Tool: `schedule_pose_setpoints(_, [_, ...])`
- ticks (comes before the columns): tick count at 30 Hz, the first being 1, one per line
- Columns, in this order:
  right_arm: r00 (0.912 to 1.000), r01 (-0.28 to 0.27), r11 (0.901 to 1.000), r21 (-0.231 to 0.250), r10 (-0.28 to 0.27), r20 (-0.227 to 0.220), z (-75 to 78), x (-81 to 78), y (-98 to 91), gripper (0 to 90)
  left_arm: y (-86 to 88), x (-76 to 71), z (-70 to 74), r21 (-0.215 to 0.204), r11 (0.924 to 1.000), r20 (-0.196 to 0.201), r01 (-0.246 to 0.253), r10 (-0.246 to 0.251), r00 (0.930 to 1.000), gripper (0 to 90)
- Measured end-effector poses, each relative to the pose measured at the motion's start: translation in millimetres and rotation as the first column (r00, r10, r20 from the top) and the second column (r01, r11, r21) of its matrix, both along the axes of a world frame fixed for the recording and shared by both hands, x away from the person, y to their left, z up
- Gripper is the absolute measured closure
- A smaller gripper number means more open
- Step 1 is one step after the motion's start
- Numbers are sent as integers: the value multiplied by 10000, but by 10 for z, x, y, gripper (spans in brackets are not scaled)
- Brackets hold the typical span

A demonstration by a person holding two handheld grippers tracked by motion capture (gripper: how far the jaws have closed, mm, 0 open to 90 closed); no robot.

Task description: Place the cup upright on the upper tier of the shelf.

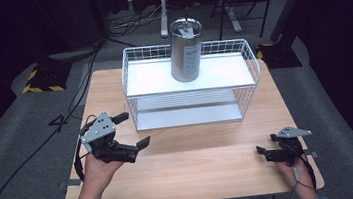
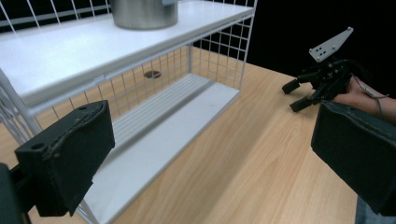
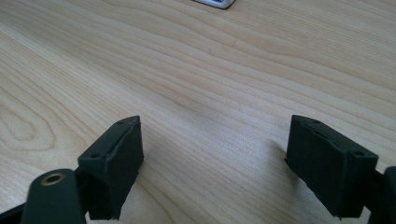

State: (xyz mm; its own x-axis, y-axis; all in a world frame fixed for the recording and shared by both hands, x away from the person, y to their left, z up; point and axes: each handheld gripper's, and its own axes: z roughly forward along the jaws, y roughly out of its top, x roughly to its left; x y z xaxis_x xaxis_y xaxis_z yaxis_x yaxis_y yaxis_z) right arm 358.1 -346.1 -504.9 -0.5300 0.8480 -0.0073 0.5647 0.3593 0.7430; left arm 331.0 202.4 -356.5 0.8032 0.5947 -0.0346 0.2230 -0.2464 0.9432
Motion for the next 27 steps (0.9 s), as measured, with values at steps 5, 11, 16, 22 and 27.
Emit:
schedule_pose_setpoints(5, [10000, 1, 10000, -2, -1, 5, 0, 0, 0, 191, 12, -33, -180, 146, 9998, -298, -123, 128, 9995, 1])
schedule_pose_setpoints(11, [10000, 0, 10000, -5, 0, 0, 0, -1, 0, 192, -2, -73, -419, 652, 9975, -576, -270, 308, 9979, 1])
schedule_pose_setpoints(16, [10000, 2, 10000, -6, -2, 3, 0, -1, 1, 192, 0, -91, -654, 909, 9953, -1080, -339, 437, 9932, 1])
schedule_pose_setpoints(22, [10000, 4, 10000, -8, -4, 6, 0, -1, 1, 192, 18, -84, -893, 1158, 9921, -1651, -488, 677, 9839, 1])
schedule_pose_setpoints(27, [10000, -4, 10000, -12, 4, 18, 0, -1, 2, 194, 35, -62, -1053, 1492, 9871, -2048, -585, 887, 9748, 1])
